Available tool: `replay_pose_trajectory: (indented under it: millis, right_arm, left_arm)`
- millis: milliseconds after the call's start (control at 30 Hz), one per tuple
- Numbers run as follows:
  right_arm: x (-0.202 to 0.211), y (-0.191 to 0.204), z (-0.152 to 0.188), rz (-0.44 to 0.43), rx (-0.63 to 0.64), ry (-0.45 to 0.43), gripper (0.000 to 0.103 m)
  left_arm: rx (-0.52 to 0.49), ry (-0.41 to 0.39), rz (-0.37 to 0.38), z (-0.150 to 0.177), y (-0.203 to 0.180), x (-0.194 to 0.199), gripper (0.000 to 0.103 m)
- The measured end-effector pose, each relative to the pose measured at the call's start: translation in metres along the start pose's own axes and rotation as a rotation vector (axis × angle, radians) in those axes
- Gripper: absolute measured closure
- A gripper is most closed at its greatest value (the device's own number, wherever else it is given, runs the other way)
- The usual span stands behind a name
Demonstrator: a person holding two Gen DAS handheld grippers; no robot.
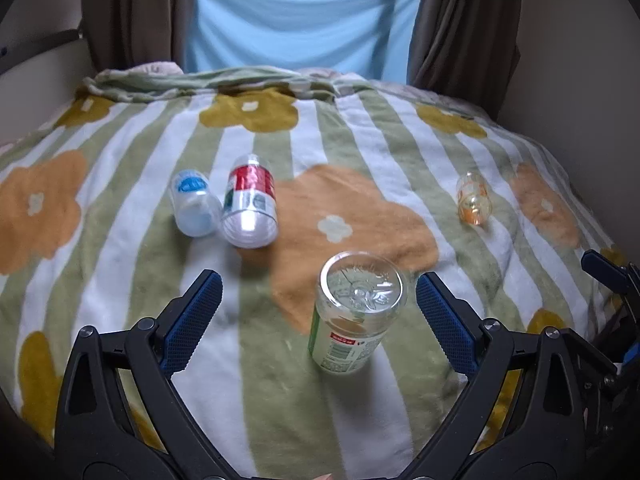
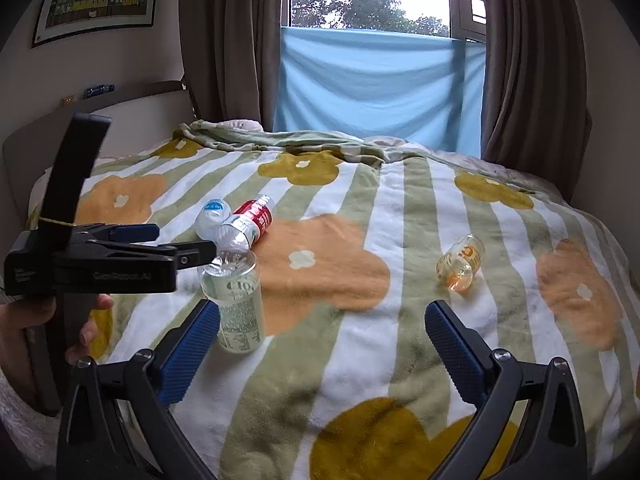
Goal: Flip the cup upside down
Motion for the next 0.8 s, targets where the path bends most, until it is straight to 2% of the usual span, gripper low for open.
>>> replay_pose_trajectory:
  millis: [100, 267, 500, 600, 800]
  right_arm:
    - [0.005, 0.004, -0.014, 0.019, -0.002, -0.019, 0.000]
    - [0.013, 0.007, -0.040, 0.074, -0.011, -0.041, 0.000]
    - [0.042, 0.012, -0.070, 0.186, -0.067, -0.140, 0.000]
    - [0.053, 0.014, -0.075, 0.221, -0.100, -0.184, 0.000]
    - [0.057, 0.022, -0.075, 0.268, -0.095, -0.204, 0.000]
  left_arm:
    - [-0.008, -0.064, 0.005, -0.014, 0.008, 0.030, 0.001]
    - [-0.009, -0.167, 0.009, -0.030, 0.024, 0.074, 0.000]
    - [-0.034, -0.308, -0.022, -0.037, 0.038, 0.124, 0.000]
    - [-0.032, -0.349, -0.026, -0.031, 0.044, 0.136, 0.000]
    - [-0.009, -0.373, -0.021, -0.024, 0.052, 0.145, 0.000]
Point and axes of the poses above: each gripper's, at about its wrist camera, not at the fingertips, and x roughly against the way its jaws point, y to its left, z to its underside, the point moved 1 cm from there along -x, roughly the way its jaws point, and after that the axes turned 13 degrees about x, right-handed, at the moved point
